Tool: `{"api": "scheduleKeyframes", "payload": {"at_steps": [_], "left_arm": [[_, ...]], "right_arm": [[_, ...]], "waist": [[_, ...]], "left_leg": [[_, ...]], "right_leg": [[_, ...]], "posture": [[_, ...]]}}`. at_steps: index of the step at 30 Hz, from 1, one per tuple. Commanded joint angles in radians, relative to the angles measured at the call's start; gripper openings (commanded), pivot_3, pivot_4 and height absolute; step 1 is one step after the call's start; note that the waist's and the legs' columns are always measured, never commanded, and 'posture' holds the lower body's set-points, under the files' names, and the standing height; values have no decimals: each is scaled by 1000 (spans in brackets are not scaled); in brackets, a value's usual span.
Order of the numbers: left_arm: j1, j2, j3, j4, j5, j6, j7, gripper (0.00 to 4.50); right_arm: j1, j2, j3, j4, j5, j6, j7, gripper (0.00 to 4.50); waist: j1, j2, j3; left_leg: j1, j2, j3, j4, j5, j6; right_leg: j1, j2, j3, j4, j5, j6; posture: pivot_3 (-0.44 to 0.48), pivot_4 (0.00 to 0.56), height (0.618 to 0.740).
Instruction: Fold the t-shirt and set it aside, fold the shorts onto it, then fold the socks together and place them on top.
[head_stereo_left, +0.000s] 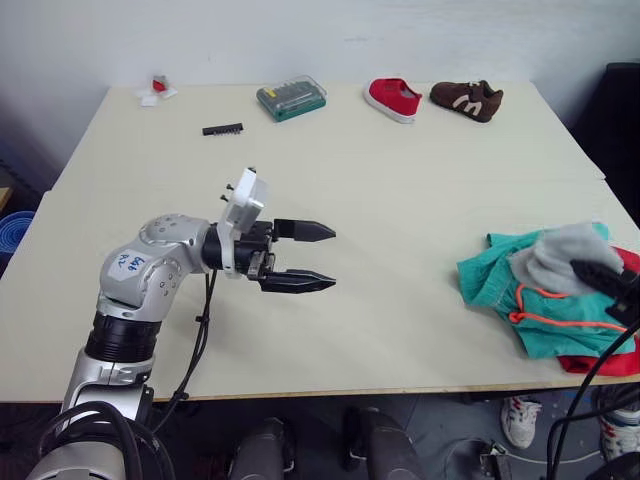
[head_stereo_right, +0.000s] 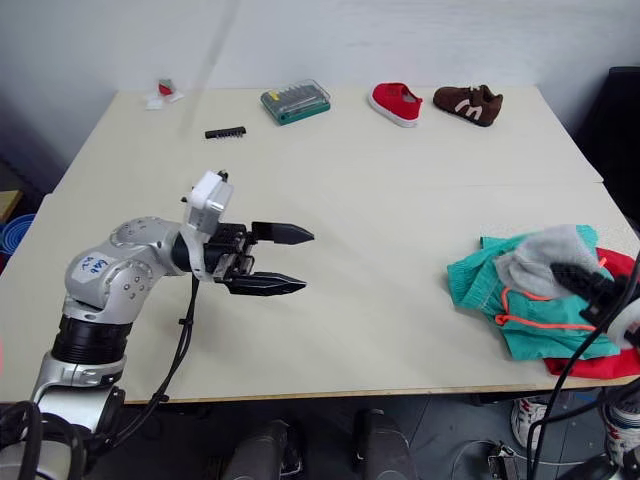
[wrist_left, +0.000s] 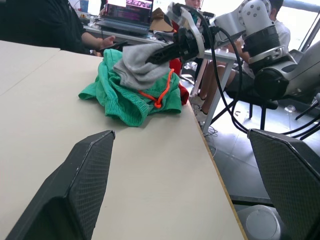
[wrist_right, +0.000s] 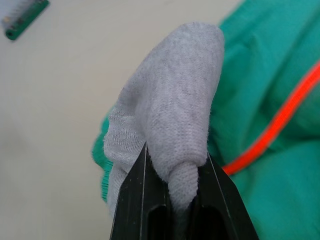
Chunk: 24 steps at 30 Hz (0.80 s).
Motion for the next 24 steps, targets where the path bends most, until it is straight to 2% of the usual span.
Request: {"api": "scheduleKeyframes", "payload": {"at_steps": [1, 3, 8, 12, 16, 18, 21, 22, 24], "left_arm": [[-21, -5, -2, -2, 18, -35, 6, 4461], [-24, -6, 1, -1, 19, -38, 9, 4461], [-36, 2, 15, 12, 19, -35, 12, 4461], [-45, 4, 19, 35, 29, -43, 14, 4500], [-42, 24, 36, 55, -8, 14, -1, 4500], [-31, 49, 50, 63, -21, 43, -11, 4500], [-10, 106, 69, 63, -39, 75, -48, 4500], [-9, 127, 76, 65, -49, 94, -59, 4500], [-7, 170, 88, 67, -63, 126, -89, 4500]], "right_arm": [[46, 9, 50, 99, -103, -203, -32, 0], [70, 6, 72, 164, -141, -302, -32, 0], [95, -15, 30, 309, -146, -434, -10, 0], [125, -49, -45, 309, -62, -434, 41, 1302], [226, -113, -103, 228, 10, -376, 101, 2566], [336, -171, -128, 172, 31, -365, 180, 3233], [595, -274, -173, 97, -17, -449, 380, 4295], [679, -300, -200, 89, -38, -494, 458, 4490], [820, -341, -257, 105, -79, -589, 606, 4490]], "waist": [[1, 0, 0], [2, 0, 0], [5, 0, 0], [22, 1, 0], [29, 1, 1], [30, 2, 1], [32, 4, 2], [32, 4, 2], [30, 4, 2]], "left_leg": [[0, 0, 0, 0, 0, 0], [0, -1, 0, 0, 0, 0], [0, -1, 0, 0, 0, 0], [0, -1, 0, 0, 0, 0], [0, -1, 0, 0, 0, 0], [-1, 0, 0, 0, 0, 1], [-1, 0, -1, -1, -2, 1], [0, 0, -1, -2, -3, 3], [0, 1, -1, -1, -5, 4]], "right_leg": [[0, 0, 0, 0, 0, 0], [0, 0, 0, -1, 0, 0], [0, 0, 0, -1, 0, 1], [1, 0, 0, -1, 0, 1], [1, 0, 1, -1, 0, 2], [1, 0, 0, -2, 0, 2], [1, 2, 0, -4, 0, 2], [2, 2, 0, -5, 0, 2], [2, 5, 1, -6, -1, 3]], "posture": [[0, 150, 740], [0, 150, 740], [0, 150, 740], [0, 150, 740], [0, 150, 740], [0, 150, 740], [0, 150, 740], [0, 150, 740], [0, 150, 740]]}}
